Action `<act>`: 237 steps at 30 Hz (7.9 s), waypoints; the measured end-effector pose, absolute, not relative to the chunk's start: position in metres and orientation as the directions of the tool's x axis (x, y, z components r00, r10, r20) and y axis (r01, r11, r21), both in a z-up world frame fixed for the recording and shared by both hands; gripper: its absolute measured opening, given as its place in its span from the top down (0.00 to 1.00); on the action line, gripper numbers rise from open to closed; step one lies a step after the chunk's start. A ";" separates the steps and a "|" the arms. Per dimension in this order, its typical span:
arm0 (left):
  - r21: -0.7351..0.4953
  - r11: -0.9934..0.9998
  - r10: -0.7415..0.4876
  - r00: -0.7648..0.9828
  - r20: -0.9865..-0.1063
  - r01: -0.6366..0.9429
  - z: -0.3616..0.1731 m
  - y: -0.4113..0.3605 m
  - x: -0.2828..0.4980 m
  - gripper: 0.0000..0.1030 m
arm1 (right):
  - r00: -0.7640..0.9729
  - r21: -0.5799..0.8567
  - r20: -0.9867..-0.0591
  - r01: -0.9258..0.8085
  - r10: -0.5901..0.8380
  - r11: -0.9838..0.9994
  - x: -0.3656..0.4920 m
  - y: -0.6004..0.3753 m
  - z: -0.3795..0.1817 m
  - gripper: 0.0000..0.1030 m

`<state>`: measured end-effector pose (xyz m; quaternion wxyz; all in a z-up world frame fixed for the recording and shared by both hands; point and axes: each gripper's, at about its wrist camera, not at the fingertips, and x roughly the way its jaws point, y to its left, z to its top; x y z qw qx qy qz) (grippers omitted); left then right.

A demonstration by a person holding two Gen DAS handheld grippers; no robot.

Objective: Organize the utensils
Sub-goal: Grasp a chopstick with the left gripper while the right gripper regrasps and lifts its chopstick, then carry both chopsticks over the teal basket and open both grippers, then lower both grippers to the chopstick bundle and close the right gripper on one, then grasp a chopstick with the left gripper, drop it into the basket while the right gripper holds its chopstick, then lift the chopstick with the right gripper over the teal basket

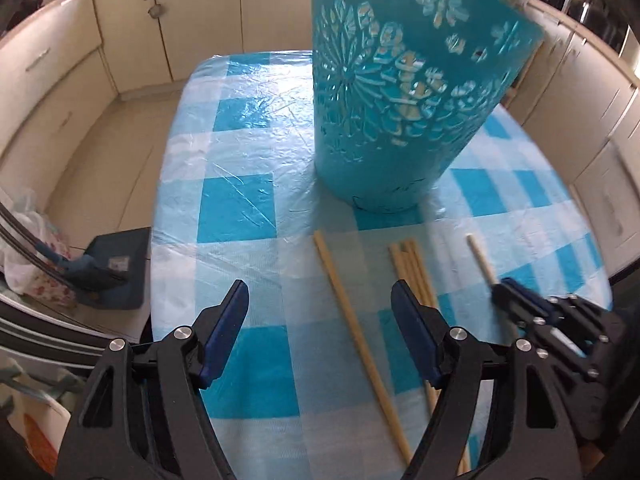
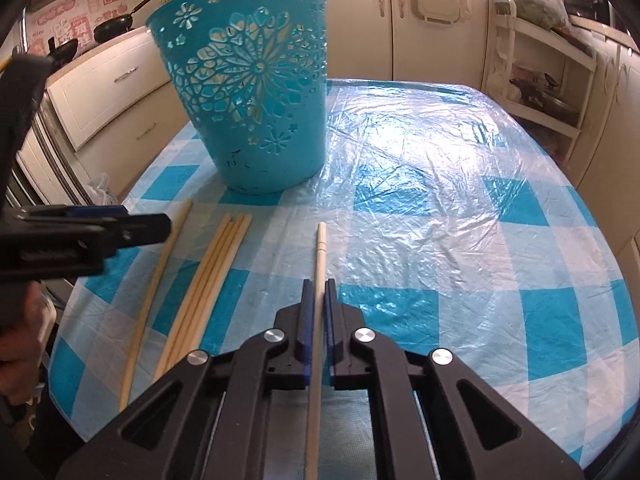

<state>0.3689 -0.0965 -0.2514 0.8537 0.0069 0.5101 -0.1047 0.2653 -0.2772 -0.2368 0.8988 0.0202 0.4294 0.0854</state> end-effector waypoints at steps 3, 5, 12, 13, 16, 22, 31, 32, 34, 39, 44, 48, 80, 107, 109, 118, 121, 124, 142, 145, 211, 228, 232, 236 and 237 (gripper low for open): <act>-0.056 0.981 -0.136 0.457 -0.879 0.184 -0.259 -0.104 0.377 0.41 | 0.617 0.107 -0.769 -0.137 0.169 0.985 0.265 -0.278 -0.237 0.94; -0.046 0.982 -0.127 0.451 -0.884 0.186 -0.263 -0.105 0.380 0.56 | 0.616 0.113 -0.769 -0.136 0.173 0.984 0.265 -0.279 -0.237 0.94; -0.092 0.968 -0.187 0.427 -0.884 0.233 -0.263 -0.094 0.385 0.95 | 0.607 0.167 -0.767 -0.122 0.207 0.978 0.266 -0.283 -0.236 0.94; -0.115 0.965 -0.207 0.417 -0.885 0.234 -0.263 -0.093 0.387 0.95 | 0.605 0.180 -0.767 -0.119 0.215 0.976 0.266 -0.286 -0.236 0.94; -0.185 0.954 -0.270 0.413 -0.870 0.235 -0.255 -0.081 0.383 0.95 | 0.602 0.236 -0.758 -0.108 0.253 0.966 0.266 -0.293 -0.232 0.95; -0.336 0.902 -0.429 0.493 -0.757 0.269 -0.190 -0.056 0.359 0.95 | 0.646 0.335 -0.694 -0.100 0.317 0.937 0.257 -0.307 -0.214 0.95; -0.409 0.842 -0.497 0.800 -0.335 0.352 -0.045 -0.057 0.374 0.95 | 0.801 0.451 -0.461 -0.160 0.383 0.878 0.253 -0.324 -0.148 0.94; -0.411 0.841 -0.487 0.821 -0.298 0.350 -0.038 -0.060 0.382 0.95 | 0.820 0.452 -0.426 -0.173 0.382 0.875 0.255 -0.325 -0.136 0.94; -0.407 0.852 -0.445 0.866 -0.228 0.331 -0.027 -0.069 0.399 0.95 | 0.857 0.451 -0.350 -0.199 0.378 0.870 0.263 -0.328 -0.109 0.94; -0.378 0.891 -0.324 0.935 -0.142 0.251 -0.019 -0.084 0.427 0.95 | 0.907 0.436 -0.202 -0.256 0.371 0.863 0.288 -0.327 -0.063 0.94; -0.376 0.897 -0.320 0.929 -0.187 0.233 -0.037 -0.093 0.445 0.95 | 0.914 0.436 -0.158 -0.274 0.373 0.857 0.318 -0.324 -0.052 0.94; -0.370 0.900 -0.324 0.923 -0.207 0.233 -0.058 -0.085 0.441 0.95 | 0.913 0.467 -0.154 -0.268 0.377 0.842 0.331 -0.325 -0.058 0.94; -0.206 0.951 -0.302 0.844 -0.444 0.232 -0.115 -0.101 0.432 0.86 | 0.947 0.457 -0.183 -0.155 0.264 0.876 0.342 -0.308 -0.096 0.70; -0.124 0.975 -0.220 0.851 -0.477 0.183 -0.113 -0.081 0.348 0.26 | 0.665 0.305 -0.676 -0.140 0.318 0.942 0.264 -0.265 -0.212 0.73; -0.121 0.976 -0.218 0.844 -0.490 0.182 -0.116 -0.079 0.346 0.25 | 0.647 0.290 -0.699 -0.132 0.304 0.948 0.264 -0.262 -0.218 0.75; -0.174 0.977 -0.205 0.762 -0.615 0.122 -0.158 -0.054 0.341 0.20 | 0.598 0.215 -0.759 -0.143 0.257 0.966 0.263 -0.251 -0.235 0.80; -0.176 0.979 -0.196 0.707 -0.679 0.103 -0.184 -0.049 0.340 0.20 | 0.595 0.206 -0.764 -0.141 0.249 0.968 0.263 -0.250 -0.235 0.82; -0.172 0.980 -0.195 0.655 -0.730 0.100 -0.207 -0.048 0.338 0.20 | 0.592 0.250 -0.752 -0.151 0.290 0.957 0.262 -0.250 -0.234 0.82; -0.119 0.979 -0.190 0.520 -0.832 0.168 -0.249 -0.099 0.340 0.20 | 0.573 0.281 -0.750 -0.177 0.331 0.943 0.260 -0.260 -0.236 0.87; -0.091 0.979 -0.173 0.512 -0.842 0.181 -0.253 -0.109 0.342 0.20 | 0.584 0.203 -0.761 -0.197 0.281 0.959 0.258 -0.252 -0.234 0.88; -0.298 0.935 -0.239 0.963 -0.128 0.192 -0.016 -0.100 0.420 0.95 | 0.541 0.369 -0.745 -0.151 0.389 0.917 0.288 -0.299 -0.238 0.95; -0.177 0.978 -0.160 0.943 -0.292 0.111 -0.107 -0.115 0.426 0.83 | 0.546 0.329 -0.756 -0.161 0.362 0.930 0.287 -0.290 -0.236 0.94; -0.161 0.985 -0.109 0.949 -0.295 0.063 -0.106 -0.098 0.407 0.44 | 0.550 0.290 -0.764 -0.174 0.338 0.941 0.284 -0.282 -0.235 0.92; -0.140 0.989 -0.084 0.957 -0.278 0.046 -0.095 -0.077 0.379 0.21 | 0.559 0.234 -0.774 -0.183 0.297 0.955 0.284 -0.275 -0.236 0.94; -0.138 0.990 -0.079 0.957 -0.278 0.041 -0.095 -0.073 0.371 0.17 | 0.564 0.207 -0.778 -0.187 0.278 0.960 0.283 -0.272 -0.235 0.94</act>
